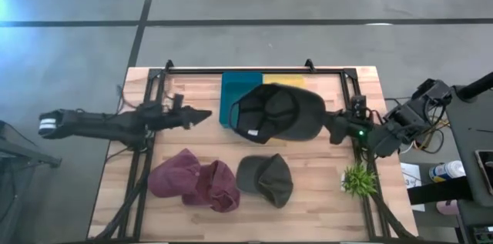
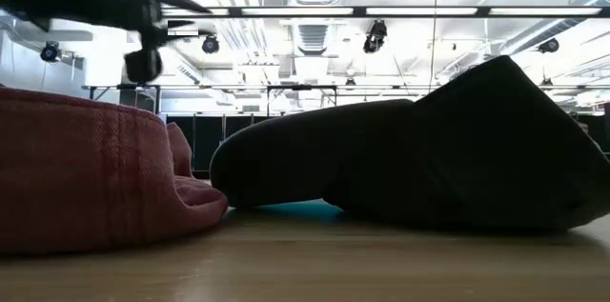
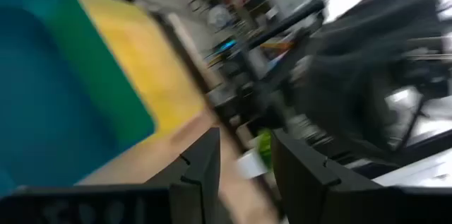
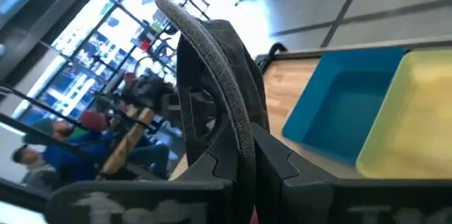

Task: Pick & Place hat
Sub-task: Put the right gray cap into the yellow bin

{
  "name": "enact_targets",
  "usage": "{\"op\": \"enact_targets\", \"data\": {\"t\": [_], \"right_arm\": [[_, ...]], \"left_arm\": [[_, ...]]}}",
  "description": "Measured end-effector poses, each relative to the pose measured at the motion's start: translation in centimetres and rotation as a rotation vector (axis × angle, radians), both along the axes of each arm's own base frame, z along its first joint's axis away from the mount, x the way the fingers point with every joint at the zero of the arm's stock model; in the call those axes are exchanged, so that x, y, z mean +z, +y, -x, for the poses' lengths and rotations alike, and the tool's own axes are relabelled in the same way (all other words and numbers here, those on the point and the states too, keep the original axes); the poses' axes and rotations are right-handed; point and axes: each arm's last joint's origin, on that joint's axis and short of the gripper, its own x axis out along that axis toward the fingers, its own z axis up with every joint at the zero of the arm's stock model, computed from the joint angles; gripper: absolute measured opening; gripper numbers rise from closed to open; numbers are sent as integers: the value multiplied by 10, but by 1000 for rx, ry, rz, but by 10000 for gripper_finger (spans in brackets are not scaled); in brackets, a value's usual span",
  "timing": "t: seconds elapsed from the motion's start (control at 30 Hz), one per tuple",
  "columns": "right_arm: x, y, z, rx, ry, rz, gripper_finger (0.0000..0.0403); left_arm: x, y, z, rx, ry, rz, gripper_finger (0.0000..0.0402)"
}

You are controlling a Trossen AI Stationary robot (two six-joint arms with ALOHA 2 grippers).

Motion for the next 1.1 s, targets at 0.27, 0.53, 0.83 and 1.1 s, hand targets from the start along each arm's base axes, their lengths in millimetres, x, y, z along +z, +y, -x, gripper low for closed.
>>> {"op": "enact_targets", "data": {"t": [0.27,0.53,0.83,1.1], "right_arm": [[-7,12,-15,32,5,-40,15],[-20,22,-30,16,38,-57,15],[-33,20,-51,-23,93,-47,15],[-65,11,-78,-75,276,-35,15]], "left_arm": [[15,4,-52,-57,130,-125,119],[68,2,-115,-255,51,-249,119],[104,-4,-158,-341,-3,-313,119],[99,4,-157,-141,302,-278,119]]}}
